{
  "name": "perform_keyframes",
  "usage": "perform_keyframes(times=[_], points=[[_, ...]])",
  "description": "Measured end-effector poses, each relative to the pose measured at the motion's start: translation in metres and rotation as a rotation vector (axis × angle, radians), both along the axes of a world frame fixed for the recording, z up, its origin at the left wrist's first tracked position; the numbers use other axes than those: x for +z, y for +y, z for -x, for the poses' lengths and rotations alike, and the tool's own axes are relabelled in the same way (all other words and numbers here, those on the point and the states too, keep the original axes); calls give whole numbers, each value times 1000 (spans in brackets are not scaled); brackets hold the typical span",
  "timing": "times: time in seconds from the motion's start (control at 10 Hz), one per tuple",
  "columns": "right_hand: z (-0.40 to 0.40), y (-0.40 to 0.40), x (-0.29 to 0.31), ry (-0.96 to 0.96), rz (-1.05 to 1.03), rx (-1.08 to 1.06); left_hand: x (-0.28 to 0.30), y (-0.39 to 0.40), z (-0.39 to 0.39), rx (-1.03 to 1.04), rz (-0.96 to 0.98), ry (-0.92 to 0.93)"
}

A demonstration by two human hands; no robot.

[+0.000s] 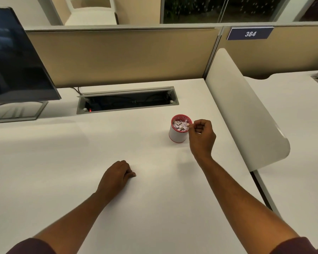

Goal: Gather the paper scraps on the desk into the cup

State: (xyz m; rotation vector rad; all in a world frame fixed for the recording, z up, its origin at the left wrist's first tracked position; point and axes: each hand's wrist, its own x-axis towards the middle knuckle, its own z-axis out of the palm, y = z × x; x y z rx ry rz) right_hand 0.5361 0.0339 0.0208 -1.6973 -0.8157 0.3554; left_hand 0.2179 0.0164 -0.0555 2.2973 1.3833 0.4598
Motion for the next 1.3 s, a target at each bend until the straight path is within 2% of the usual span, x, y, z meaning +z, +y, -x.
perform_keyframes(times=[0.1, 0.2, 0.5, 0.7, 0.8, 1.0, 1.1, 1.3], points=[[-1, -2, -1, 2, 0, -1, -2, -3, -3, -53, -75, 16], [-2, -2, -1, 8, 3, -3, 11, 6, -19, -49, -65, -17], [-9, -1, 5, 5, -23, -27, 103, 82, -152, 11, -222, -235], [-13, -4, 6, -18, -15, -40, 109, 109, -195, 3, -173, -91], [-15, -7, 6, -17, -14, -38, 103, 111, -190, -8, -104, -28], [-12, -15, 7, -23, 3, -17, 105, 103, -170, 92, 2, -123], [-4, -17, 9, -25, 32, 22, 101, 95, -153, 108, -12, -142], [18, -24, 6, -65, 93, 77, 86, 76, -108, 62, -60, -16]])
